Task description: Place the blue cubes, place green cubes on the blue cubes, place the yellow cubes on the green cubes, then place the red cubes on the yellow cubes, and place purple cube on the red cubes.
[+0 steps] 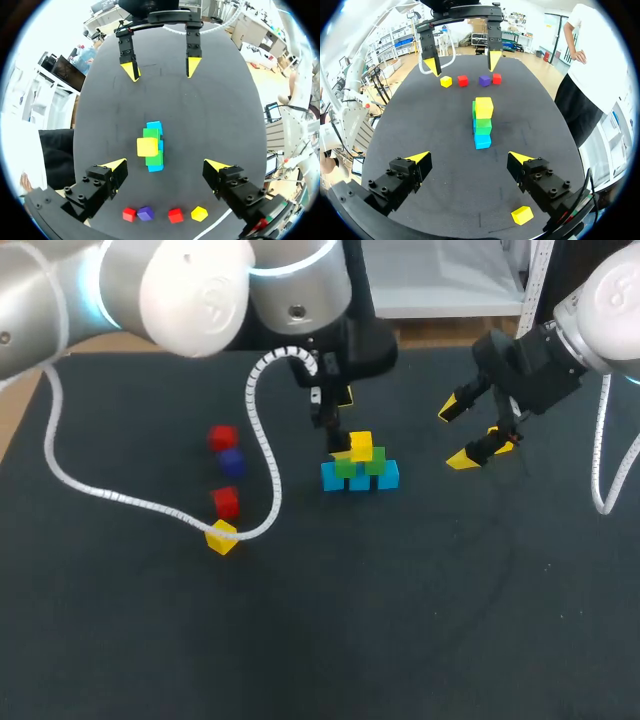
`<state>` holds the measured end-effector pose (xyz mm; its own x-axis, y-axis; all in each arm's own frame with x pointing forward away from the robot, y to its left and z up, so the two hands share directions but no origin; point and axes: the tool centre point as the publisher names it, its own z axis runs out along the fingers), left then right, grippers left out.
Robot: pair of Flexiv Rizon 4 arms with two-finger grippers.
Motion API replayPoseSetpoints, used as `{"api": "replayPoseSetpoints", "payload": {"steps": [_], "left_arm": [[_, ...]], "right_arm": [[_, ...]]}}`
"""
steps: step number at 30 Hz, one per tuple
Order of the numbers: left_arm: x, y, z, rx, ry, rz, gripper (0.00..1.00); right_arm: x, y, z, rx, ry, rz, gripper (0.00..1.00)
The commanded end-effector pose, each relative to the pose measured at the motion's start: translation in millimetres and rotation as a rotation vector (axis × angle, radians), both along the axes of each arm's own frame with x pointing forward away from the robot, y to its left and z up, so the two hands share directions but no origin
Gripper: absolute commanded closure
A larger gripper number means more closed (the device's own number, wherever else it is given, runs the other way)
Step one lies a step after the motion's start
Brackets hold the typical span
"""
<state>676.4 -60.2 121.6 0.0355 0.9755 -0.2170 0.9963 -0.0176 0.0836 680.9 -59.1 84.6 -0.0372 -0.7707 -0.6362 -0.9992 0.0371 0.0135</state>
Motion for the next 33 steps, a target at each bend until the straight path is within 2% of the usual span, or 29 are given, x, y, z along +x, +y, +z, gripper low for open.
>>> {"api": "replayPoseSetpoints", "payload": {"steps": [1,10,20,26,33], "left_arm": [[-6.8,13,2.5,-0.033,-0.012,0.005,0.00],[-7.2,20,8.9,-0.063,-0.023,0.002,0.00],[-8.9,28,8.2,-0.058,0.006,0.007,0.00],[-9.3,34,7.7,-0.100,-0.007,0.011,0.00],[-11.0,45,1.3,-0.207,-0.022,-0.035,0.00]], "right_arm": [[-0.7,0,0,0.001,-0.001,-0.001,0.00],[-0.7,0,0,0.001,-0.001,-0.001,0.00],[-0.7,0,0,0.001,-0.001,-0.001,0.00],[-0.7,0,0,0.001,-0.001,-0.001,0.00],[-0.7,0,0,0.001,-0.001,-0.001,0.00]]}}
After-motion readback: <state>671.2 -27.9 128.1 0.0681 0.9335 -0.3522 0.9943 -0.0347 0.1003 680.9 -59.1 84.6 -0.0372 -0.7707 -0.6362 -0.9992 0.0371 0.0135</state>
